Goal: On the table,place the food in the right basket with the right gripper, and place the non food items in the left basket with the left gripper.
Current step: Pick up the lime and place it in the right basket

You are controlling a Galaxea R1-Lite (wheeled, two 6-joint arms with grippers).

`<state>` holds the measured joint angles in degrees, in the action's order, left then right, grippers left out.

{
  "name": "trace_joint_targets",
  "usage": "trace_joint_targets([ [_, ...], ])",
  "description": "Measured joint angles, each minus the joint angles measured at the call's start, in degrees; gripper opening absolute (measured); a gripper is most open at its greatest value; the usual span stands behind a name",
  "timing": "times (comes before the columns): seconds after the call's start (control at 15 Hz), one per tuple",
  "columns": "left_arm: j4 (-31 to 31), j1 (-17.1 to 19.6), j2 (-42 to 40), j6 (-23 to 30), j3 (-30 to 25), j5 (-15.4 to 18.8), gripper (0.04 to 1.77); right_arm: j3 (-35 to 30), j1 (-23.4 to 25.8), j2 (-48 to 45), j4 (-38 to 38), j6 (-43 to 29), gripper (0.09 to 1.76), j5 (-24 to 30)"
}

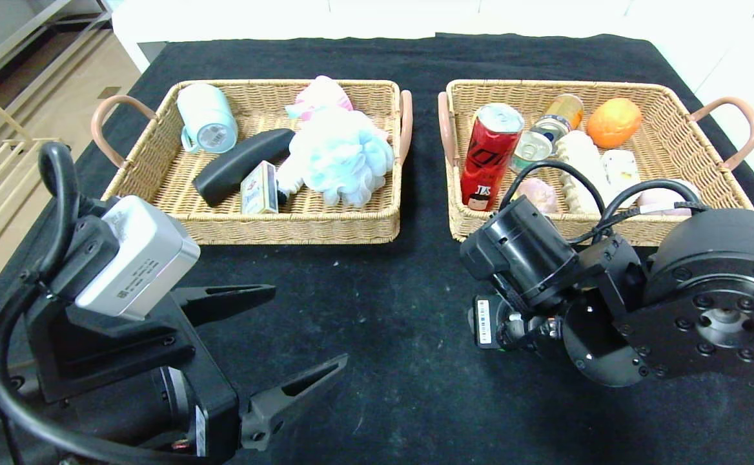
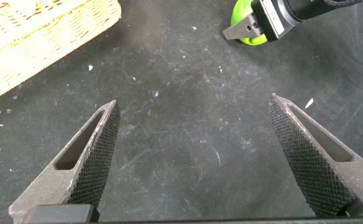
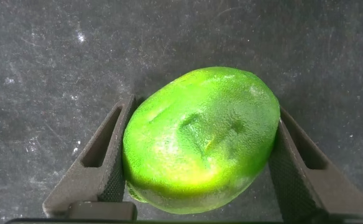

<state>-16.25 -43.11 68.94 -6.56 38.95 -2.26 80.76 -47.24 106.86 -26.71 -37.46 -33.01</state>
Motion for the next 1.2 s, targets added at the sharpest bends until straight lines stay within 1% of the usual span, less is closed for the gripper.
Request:
trace_joint_targets([
  [0.47, -0.04, -0.13, 0.0, 0.02, -0.11, 0.02, 1.72, 0.2, -0.26, -0.28, -0.22, 0.45, 1.31, 0.09],
  [0.73, -0.01, -0.13, 0.07, 0.0, -0.11, 0.0, 1.72, 0.61, -0.89, -3.63, -0.68, 2.4, 1.31, 0.2],
  [1.0, -0.04, -0.16, 0.05, 0.0, -0.17, 0.0, 1.72, 0.09, -0.78, -7.11, -0.73, 7.4, 1.31, -0.06],
  [1.2, -0.09, -0.16, -0.26, 0.02, -0.11, 0.02, 1.72, 0.05, -0.11, -10.18, -0.63, 14.31, 1.31, -0.11],
])
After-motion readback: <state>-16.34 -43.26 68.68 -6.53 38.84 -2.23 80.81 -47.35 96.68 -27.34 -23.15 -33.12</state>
